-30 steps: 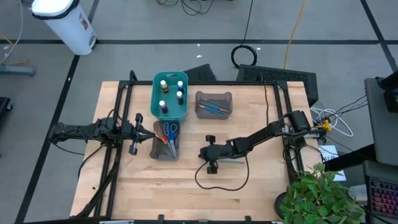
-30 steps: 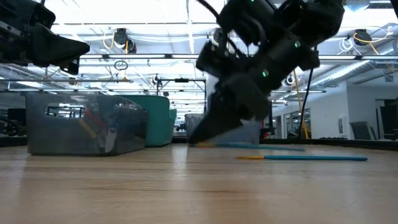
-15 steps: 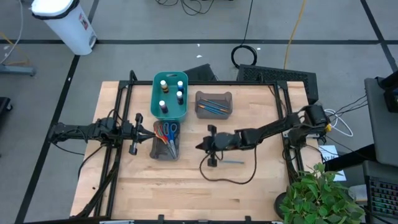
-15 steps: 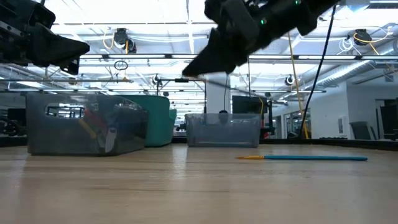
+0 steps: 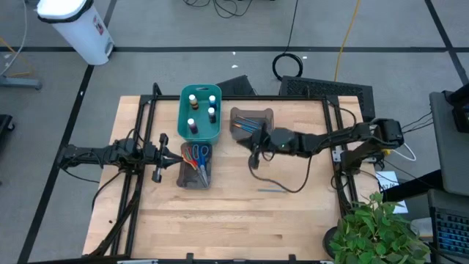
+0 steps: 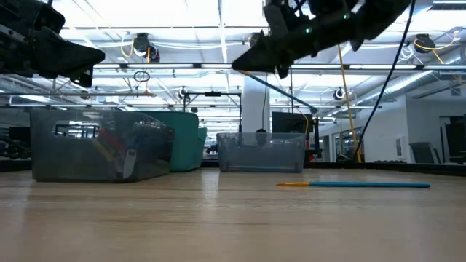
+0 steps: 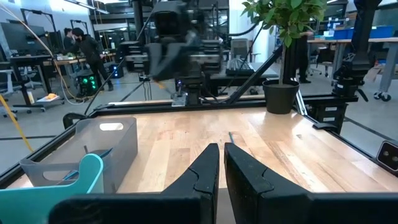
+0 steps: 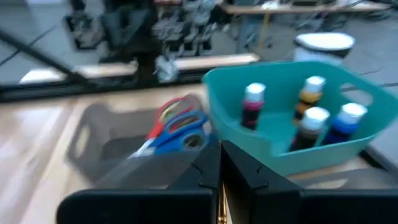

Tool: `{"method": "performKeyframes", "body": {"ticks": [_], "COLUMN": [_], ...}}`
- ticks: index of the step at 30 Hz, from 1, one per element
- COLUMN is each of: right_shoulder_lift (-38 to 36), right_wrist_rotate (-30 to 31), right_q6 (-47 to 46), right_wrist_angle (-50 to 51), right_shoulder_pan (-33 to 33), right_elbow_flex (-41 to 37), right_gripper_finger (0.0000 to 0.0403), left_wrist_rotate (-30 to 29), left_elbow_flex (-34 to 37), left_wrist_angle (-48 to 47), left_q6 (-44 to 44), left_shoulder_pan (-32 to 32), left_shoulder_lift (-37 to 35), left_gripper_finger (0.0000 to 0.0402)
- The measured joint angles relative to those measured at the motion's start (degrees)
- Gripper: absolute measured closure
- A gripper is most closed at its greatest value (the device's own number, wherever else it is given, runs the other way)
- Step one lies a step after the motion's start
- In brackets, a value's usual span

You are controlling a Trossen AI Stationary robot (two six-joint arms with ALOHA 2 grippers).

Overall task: Pick & Place Paint Supplies
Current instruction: Put the blue paintbrush into the top black bin

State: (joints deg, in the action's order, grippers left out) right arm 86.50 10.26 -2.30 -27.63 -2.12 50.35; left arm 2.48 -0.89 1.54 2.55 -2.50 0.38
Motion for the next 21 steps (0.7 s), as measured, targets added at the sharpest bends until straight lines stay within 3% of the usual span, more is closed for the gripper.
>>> {"method": "performKeyframes", "body": {"ticks": [13, 21], "right_shoulder_lift": [0.52, 0.55], "right_wrist_rotate": [-4.57, -4.55], "right_q6": [0.57, 5.37], "right_wrist_angle": [-16.69, -17.23], "right_shoulder_pan": [-12.23, -17.75], "right_elbow_flex": [-3.33, -3.28], "right_gripper_finger": [0.0403, 0.0403], "left_wrist_rotate": [-0.01, -0.02], "left_elbow_flex": [0.00, 0.00], "left_wrist_angle": [0.00, 0.00], "left_q6": [0.00, 0.00], "left_shoulder_pan": [0.02, 0.01], "left_shoulder_lift": [-0.01, -0.01], "left_gripper_finger": [0.0369, 0.0369]}}
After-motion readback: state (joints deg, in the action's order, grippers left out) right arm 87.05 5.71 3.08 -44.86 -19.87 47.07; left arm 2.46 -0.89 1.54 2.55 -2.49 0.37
